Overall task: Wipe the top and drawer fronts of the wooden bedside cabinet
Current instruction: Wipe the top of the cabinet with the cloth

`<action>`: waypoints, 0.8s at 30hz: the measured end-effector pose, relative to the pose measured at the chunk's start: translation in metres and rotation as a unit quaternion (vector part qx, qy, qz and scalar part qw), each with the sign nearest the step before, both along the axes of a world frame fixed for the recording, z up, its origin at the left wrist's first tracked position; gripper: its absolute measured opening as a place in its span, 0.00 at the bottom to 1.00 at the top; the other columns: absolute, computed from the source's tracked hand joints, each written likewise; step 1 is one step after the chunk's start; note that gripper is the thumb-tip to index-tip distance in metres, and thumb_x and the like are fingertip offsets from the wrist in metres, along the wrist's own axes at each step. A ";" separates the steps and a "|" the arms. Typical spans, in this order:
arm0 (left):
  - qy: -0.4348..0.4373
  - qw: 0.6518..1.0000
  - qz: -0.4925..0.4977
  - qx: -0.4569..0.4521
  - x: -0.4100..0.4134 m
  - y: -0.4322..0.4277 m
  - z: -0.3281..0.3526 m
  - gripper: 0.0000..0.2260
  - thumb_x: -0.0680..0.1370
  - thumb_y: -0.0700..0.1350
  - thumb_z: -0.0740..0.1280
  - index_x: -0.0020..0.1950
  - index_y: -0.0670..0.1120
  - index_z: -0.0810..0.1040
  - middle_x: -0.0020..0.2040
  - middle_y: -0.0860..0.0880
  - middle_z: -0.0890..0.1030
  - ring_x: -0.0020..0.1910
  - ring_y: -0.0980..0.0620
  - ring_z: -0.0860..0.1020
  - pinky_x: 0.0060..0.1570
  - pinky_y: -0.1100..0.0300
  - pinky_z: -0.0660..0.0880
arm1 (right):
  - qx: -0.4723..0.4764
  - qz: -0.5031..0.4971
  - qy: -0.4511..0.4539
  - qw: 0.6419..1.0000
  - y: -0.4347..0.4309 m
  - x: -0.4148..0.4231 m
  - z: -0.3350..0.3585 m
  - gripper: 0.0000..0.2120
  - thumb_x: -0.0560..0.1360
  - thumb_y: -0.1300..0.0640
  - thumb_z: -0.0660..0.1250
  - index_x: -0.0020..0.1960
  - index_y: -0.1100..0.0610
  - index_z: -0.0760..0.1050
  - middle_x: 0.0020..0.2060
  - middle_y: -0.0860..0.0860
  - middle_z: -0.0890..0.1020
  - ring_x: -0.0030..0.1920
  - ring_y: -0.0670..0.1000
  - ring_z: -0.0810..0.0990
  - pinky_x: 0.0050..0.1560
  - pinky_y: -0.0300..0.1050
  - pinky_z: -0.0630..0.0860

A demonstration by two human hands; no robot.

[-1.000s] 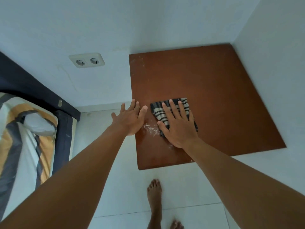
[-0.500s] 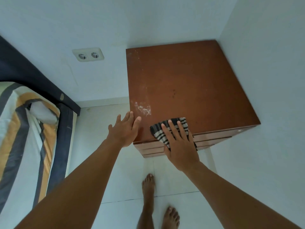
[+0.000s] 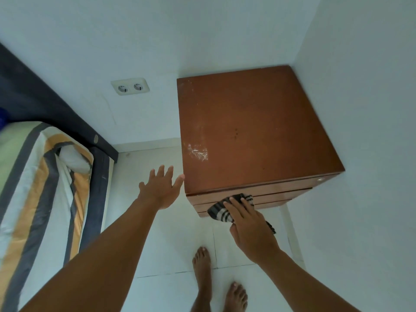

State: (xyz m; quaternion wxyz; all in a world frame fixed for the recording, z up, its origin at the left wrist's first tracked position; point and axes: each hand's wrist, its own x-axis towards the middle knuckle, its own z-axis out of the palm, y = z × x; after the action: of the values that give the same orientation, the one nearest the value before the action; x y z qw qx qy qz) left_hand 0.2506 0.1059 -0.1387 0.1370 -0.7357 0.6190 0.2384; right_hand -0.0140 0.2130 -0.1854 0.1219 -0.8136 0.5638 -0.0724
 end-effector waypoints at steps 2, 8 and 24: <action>-0.011 1.000 0.008 -0.010 0.006 -0.013 0.015 0.33 0.82 0.68 0.43 0.84 0.54 0.49 0.85 0.47 0.48 0.83 0.41 0.47 0.76 0.32 0.51 | -0.013 0.009 -0.031 0.999 -0.018 0.006 0.022 0.25 0.78 0.54 0.56 0.74 0.55 0.71 0.71 0.53 0.76 0.72 0.58 0.74 0.64 0.57 0.78; -0.007 0.999 0.021 -0.040 0.022 -0.067 0.056 0.34 0.82 0.68 0.45 0.84 0.52 0.50 0.85 0.47 0.50 0.83 0.41 0.47 0.77 0.32 0.51 | -0.012 -0.037 -0.073 0.997 -0.126 0.041 0.076 0.26 0.80 0.52 0.55 0.78 0.53 0.66 0.75 0.51 0.71 0.76 0.57 0.68 0.69 0.61 0.73; 0.019 0.999 0.014 0.047 0.071 -0.265 -0.028 0.52 0.68 0.82 0.47 0.84 0.54 0.43 0.85 0.46 0.43 0.83 0.39 0.40 0.74 0.27 0.41 | 0.040 -0.096 -0.060 0.993 -0.447 0.175 0.039 0.26 0.83 0.53 0.56 0.80 0.50 0.58 0.80 0.50 0.61 0.80 0.57 0.56 0.76 0.65 0.60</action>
State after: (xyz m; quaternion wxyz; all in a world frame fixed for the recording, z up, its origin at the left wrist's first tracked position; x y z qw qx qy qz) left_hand 0.3219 -0.1594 -0.1667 0.1560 -0.7325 0.5992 0.2830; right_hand 0.1612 -0.2339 -0.1467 0.1802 -0.7445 0.6334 -0.1100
